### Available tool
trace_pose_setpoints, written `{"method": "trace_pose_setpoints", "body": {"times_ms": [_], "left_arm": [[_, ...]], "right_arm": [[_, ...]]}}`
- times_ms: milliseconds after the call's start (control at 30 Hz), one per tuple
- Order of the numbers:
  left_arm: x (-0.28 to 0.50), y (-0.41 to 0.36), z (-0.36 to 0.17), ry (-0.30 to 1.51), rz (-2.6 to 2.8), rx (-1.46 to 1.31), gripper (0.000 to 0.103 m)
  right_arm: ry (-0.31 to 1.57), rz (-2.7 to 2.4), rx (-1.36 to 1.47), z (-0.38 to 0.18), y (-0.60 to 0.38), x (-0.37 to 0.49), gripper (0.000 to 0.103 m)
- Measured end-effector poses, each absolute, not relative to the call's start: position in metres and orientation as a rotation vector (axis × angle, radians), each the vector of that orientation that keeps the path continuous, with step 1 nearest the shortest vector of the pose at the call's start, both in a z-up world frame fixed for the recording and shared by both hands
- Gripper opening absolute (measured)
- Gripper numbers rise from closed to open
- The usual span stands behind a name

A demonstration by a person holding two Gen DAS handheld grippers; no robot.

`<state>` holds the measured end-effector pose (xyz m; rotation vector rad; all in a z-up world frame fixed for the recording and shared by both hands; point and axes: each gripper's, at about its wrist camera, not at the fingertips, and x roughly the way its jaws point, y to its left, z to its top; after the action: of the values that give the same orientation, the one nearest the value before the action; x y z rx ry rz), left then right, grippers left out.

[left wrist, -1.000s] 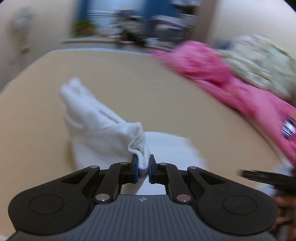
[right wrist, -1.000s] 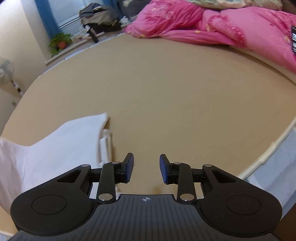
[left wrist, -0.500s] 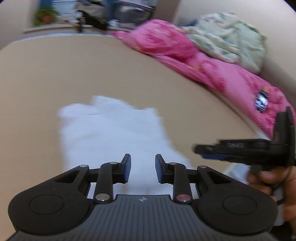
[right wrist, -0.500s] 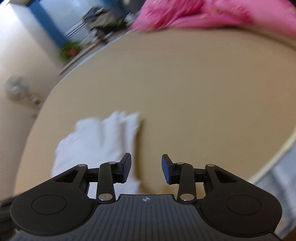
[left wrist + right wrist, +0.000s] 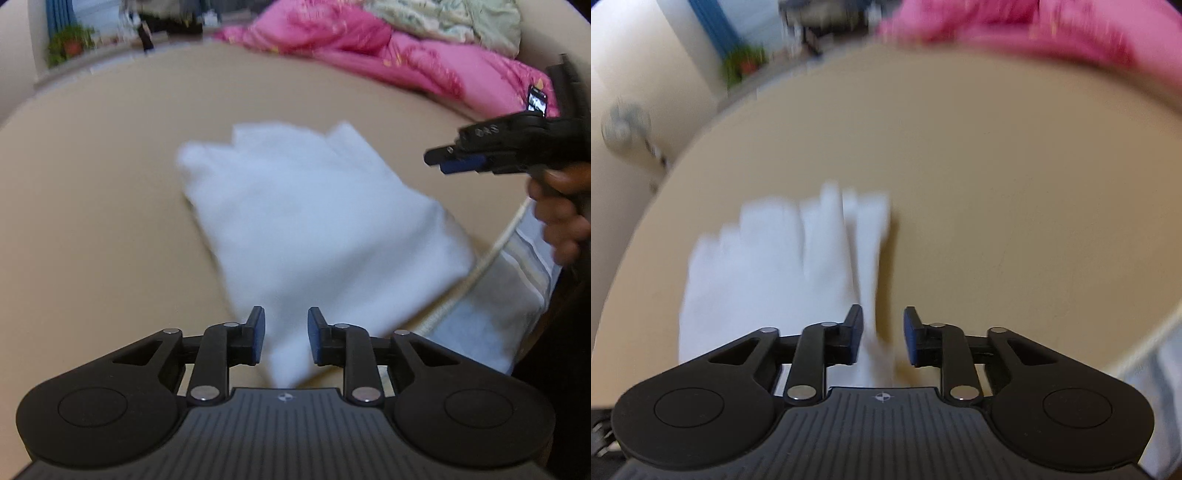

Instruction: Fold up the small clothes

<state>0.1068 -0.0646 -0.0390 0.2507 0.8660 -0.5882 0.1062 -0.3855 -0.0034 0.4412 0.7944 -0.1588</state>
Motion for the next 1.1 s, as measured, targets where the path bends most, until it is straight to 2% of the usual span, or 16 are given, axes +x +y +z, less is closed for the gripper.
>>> {"method": "trace_pose_setpoints", "body": {"times_ms": [100,333,367,400,433,600,700,733,767,800,867,900,933,967,1000,1100], "left_arm": [[0.105,-0.046,-0.023,0.836,-0.543,0.243,0.029],[0.103,-0.026,-0.015,0.846,-0.469,0.2,0.033],[0.104,-0.024,-0.014,0.85,-0.466,0.194,0.033],[0.105,-0.025,-0.015,0.85,-0.464,0.191,0.033],[0.106,-0.029,-0.015,0.849,-0.463,0.19,0.034],[0.126,-0.06,-0.011,0.824,-0.479,0.158,0.036],[0.144,-0.086,-0.01,0.825,-0.519,0.122,0.037],[0.15,-0.093,-0.014,0.833,-0.535,0.11,0.04],[0.155,-0.099,-0.02,0.853,-0.55,0.106,0.046],[0.16,-0.105,-0.032,0.894,-0.562,0.112,0.046],[0.163,-0.112,-0.055,0.982,-0.526,0.206,0.046],[0.159,-0.113,-0.061,0.989,-0.512,0.276,0.047],[0.154,-0.112,-0.062,0.985,-0.521,0.324,0.053],[0.152,-0.109,-0.063,1.013,-0.533,0.342,0.054],[0.154,-0.105,-0.064,1.058,-0.535,0.334,0.054],[0.169,-0.089,-0.054,1.053,-0.515,0.218,0.058]], "right_arm": [[0.718,-0.143,0.46,0.002,-0.391,0.128,0.038],[0.737,-0.098,0.51,-0.025,-0.387,0.199,0.043],[0.741,-0.083,0.526,-0.029,-0.386,0.205,0.039],[0.75,-0.058,0.545,-0.032,-0.386,0.207,0.013],[0.753,-0.029,0.571,-0.035,-0.386,0.21,0.004],[0.578,-0.124,0.702,-0.019,-0.407,0.193,0.004],[0.659,-0.226,0.628,-0.029,-0.408,0.197,0.004],[0.695,-0.235,0.661,-0.036,-0.412,0.198,0.004],[0.722,-0.242,0.692,-0.041,-0.415,0.199,0.007],[0.742,-0.247,0.707,-0.044,-0.416,0.2,0.013],[0.736,-0.255,0.69,-0.039,-0.416,0.197,0.019],[0.725,-0.251,0.67,-0.034,-0.415,0.195,0.029],[0.712,-0.234,0.648,-0.027,-0.413,0.19,0.036],[0.704,-0.214,0.634,-0.021,-0.409,0.185,0.052],[0.707,-0.19,0.624,-0.018,-0.407,0.18,0.062],[0.782,-0.127,0.59,-0.019,-0.402,0.176,0.064]]}}
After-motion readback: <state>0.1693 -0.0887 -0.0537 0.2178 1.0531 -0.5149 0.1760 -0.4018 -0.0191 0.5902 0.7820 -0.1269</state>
